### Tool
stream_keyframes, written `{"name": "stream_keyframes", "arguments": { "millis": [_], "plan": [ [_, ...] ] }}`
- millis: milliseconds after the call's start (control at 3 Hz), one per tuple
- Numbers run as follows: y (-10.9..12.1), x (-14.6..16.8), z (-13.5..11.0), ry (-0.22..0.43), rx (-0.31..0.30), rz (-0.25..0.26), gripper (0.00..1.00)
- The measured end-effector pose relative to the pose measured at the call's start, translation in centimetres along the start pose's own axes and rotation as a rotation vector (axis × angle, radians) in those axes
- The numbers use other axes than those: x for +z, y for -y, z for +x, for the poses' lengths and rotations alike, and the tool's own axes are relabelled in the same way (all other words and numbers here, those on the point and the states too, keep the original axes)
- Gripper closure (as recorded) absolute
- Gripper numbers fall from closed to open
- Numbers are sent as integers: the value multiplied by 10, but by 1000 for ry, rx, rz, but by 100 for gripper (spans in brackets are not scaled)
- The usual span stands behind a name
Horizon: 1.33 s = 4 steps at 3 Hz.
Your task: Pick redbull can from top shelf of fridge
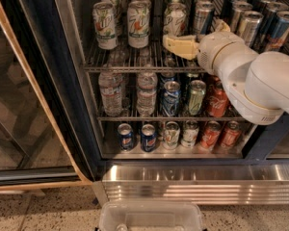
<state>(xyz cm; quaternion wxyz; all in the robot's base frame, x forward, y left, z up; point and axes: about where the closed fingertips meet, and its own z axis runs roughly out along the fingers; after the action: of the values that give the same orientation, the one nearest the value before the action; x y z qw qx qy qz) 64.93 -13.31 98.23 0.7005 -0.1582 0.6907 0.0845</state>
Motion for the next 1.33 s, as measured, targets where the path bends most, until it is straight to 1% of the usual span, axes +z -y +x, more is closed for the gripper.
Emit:
{"name": "stream_keyframes", "arguments": {
  "millis": [667,1000,1333],
  "plan": [
    [24,-10,-3,11,5,77,12],
    [32,-11,-2,11,10,101,12],
    [32,-11,-2,11,10,101,12]
  ]
}}
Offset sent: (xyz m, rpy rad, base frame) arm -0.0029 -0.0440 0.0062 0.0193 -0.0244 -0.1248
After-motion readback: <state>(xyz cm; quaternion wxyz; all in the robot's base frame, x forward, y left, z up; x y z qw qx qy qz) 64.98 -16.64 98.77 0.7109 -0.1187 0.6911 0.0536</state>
